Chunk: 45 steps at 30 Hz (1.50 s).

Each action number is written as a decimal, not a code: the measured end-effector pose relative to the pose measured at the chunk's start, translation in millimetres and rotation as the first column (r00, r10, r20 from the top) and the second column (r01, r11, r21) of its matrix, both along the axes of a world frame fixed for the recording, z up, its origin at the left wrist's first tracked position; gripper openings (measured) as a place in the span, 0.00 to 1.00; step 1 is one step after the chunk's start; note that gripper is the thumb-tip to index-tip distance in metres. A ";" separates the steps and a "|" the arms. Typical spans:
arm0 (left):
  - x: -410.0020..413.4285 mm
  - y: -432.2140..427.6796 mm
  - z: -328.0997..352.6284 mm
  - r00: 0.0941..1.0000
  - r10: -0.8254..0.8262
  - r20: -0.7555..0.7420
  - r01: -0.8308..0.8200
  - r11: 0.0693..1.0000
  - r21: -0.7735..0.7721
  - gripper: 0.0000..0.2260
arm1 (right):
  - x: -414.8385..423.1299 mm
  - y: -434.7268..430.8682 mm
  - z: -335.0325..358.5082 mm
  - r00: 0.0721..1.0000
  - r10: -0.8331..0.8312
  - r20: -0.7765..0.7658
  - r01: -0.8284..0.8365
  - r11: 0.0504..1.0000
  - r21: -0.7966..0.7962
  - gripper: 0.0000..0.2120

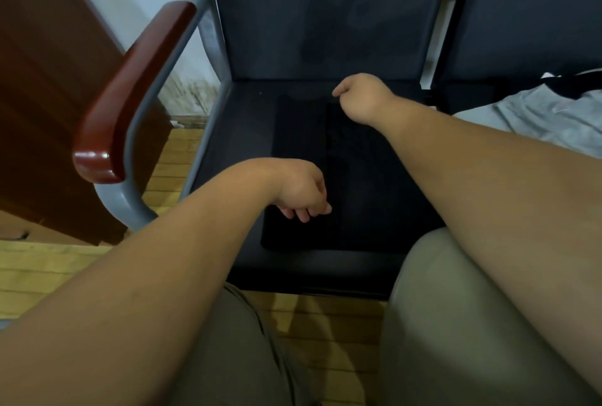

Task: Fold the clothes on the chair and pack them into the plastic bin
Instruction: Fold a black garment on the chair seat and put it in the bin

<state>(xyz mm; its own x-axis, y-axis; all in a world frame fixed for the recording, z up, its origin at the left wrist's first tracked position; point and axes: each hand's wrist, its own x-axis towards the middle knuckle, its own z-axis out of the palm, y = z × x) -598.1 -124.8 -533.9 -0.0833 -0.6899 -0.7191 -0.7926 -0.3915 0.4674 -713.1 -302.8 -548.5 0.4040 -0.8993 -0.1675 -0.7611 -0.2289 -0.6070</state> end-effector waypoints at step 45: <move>-128.3 -45.0 -0.8 0.780 -0.608 0.147 0.598 0.655 -0.461 0.09 | -133.2 -44.5 3.9 0.981 -0.193 0.014 0.184 0.951 0.248 0.14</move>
<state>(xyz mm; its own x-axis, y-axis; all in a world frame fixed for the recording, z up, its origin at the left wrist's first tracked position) -726.4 -169.8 -534.7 -0.6100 -0.7234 -0.3233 -0.7664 0.4350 0.4727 -846.3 -347.3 -544.7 0.2414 -0.8931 -0.3796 -0.7516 0.0754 -0.6553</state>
